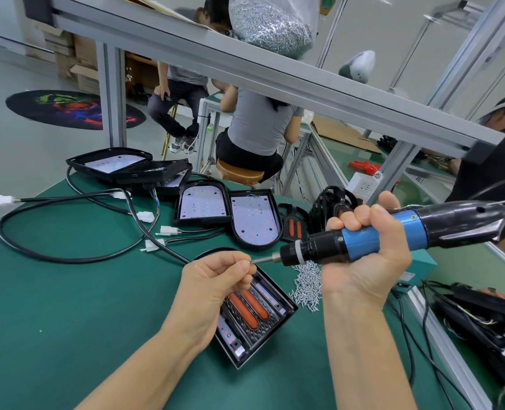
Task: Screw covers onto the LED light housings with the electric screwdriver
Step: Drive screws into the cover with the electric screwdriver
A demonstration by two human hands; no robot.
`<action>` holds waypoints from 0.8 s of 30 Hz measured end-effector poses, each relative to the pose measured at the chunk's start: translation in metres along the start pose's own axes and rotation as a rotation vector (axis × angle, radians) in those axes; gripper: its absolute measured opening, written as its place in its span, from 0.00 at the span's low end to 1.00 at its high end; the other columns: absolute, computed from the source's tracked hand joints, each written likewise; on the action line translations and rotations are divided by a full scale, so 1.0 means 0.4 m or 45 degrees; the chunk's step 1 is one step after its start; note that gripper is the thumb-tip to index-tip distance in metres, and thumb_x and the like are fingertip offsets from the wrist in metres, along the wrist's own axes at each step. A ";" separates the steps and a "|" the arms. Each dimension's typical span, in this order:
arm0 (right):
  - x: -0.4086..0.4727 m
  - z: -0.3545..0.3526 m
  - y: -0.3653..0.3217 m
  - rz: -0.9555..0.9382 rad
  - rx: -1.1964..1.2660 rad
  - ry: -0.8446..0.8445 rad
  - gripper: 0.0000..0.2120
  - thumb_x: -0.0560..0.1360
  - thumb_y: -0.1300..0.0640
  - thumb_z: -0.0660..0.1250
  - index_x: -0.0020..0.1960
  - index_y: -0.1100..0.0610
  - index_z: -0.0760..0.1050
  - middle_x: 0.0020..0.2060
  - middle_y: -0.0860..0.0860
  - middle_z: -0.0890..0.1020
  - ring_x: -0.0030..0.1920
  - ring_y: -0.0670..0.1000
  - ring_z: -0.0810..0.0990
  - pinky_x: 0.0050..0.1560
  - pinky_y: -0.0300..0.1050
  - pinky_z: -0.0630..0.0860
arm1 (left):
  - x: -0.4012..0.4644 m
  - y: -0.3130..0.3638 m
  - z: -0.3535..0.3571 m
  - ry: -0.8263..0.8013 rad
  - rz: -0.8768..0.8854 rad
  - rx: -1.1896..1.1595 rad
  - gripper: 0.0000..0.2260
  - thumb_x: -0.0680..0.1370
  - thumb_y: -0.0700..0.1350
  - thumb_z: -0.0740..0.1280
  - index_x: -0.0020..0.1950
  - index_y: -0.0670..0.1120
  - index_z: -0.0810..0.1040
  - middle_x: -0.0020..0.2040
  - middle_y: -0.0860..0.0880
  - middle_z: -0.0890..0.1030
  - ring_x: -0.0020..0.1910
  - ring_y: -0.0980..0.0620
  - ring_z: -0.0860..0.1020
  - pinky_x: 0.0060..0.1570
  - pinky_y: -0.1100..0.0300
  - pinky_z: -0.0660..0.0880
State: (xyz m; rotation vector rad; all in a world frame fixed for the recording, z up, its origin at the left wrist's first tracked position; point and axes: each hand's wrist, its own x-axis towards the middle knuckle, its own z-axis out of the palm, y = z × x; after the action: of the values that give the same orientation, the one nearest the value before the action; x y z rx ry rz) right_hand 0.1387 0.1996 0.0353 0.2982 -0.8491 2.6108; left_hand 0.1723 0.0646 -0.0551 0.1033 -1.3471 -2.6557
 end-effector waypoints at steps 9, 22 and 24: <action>0.006 -0.025 0.020 0.007 0.079 0.201 0.10 0.76 0.66 0.59 0.47 0.52 0.74 0.28 0.46 0.72 0.27 0.44 0.71 0.32 0.36 0.72 | 0.017 0.002 -0.005 -0.009 0.148 0.218 0.08 0.72 0.30 0.68 0.39 0.42 0.83 0.33 0.44 0.83 0.30 0.54 0.78 0.36 0.65 0.77; 0.026 -0.059 0.061 0.053 0.115 0.284 0.08 0.76 0.64 0.61 0.45 0.52 0.74 0.30 0.46 0.73 0.28 0.45 0.72 0.35 0.38 0.74 | 0.038 0.011 -0.031 0.011 0.055 0.217 0.07 0.70 0.32 0.70 0.38 0.43 0.85 0.36 0.40 0.83 0.31 0.53 0.79 0.34 0.64 0.77; 0.026 -0.065 0.068 0.096 0.141 0.251 0.06 0.76 0.62 0.62 0.45 0.52 0.73 0.30 0.46 0.73 0.29 0.45 0.73 0.39 0.39 0.75 | 0.040 0.018 -0.032 0.018 0.028 0.208 0.08 0.72 0.31 0.69 0.38 0.42 0.85 0.36 0.40 0.83 0.30 0.52 0.78 0.34 0.63 0.78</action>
State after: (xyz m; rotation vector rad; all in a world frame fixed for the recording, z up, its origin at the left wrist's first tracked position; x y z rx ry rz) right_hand 0.1157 0.1981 0.0037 0.0364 -0.6621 2.7070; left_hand 0.1591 0.0473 -0.0567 0.1258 -1.5490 -2.5186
